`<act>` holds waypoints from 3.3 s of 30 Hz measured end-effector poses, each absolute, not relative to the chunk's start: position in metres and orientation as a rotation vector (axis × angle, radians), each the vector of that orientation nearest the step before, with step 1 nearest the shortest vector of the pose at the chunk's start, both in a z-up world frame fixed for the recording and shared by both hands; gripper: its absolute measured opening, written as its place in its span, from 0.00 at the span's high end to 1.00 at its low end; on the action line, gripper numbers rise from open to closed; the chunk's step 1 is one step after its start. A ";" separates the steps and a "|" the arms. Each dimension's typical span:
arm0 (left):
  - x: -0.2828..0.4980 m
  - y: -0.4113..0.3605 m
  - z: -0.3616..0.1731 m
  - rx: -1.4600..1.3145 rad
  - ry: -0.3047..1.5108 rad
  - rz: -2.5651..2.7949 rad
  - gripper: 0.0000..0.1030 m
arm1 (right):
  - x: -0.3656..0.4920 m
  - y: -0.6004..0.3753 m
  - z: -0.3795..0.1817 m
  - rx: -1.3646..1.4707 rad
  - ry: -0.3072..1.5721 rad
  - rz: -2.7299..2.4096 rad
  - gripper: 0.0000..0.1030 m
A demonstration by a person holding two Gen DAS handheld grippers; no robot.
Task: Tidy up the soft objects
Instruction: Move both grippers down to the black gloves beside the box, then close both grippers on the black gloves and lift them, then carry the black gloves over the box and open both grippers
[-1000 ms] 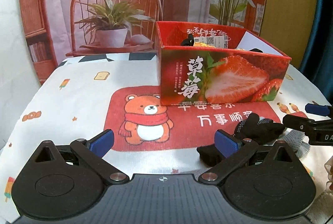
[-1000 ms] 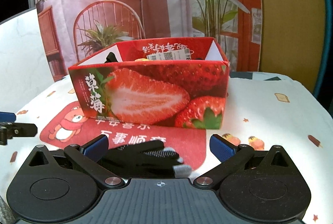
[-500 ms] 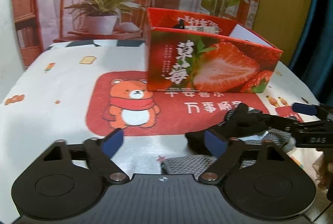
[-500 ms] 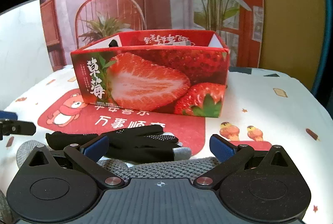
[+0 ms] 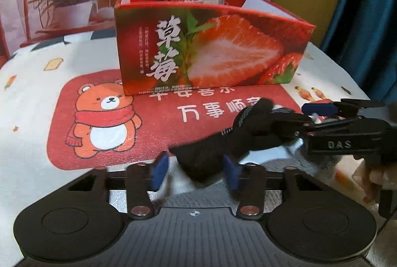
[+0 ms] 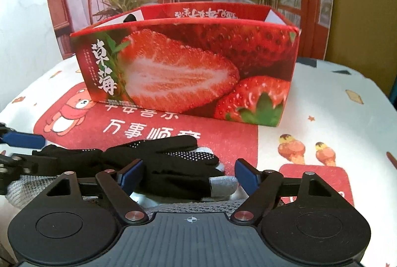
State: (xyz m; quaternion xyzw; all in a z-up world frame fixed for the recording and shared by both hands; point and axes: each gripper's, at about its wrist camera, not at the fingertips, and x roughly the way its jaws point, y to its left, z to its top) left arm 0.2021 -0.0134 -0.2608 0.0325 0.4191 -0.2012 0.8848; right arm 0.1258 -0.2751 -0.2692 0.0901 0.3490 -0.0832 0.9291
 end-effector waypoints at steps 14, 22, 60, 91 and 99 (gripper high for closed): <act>0.237 -0.019 -0.271 0.072 0.914 -0.443 0.62 | 0.147 -0.284 -0.277 0.225 0.743 -0.116 0.42; 0.250 -0.026 -0.274 0.089 0.894 -0.462 0.69 | 0.164 -0.288 -0.275 0.208 0.768 -0.080 0.62; 0.219 -0.013 -0.200 0.027 0.628 -0.431 0.87 | 0.142 -0.277 -0.205 0.191 0.542 -0.069 0.85; 0.334 -0.054 -0.171 0.016 0.620 -0.427 0.87 | 0.239 -0.337 -0.164 0.130 0.498 -0.103 0.86; 0.363 -0.057 -0.185 0.030 0.654 -0.406 0.86 | 0.274 -0.349 -0.179 0.116 0.534 -0.127 0.86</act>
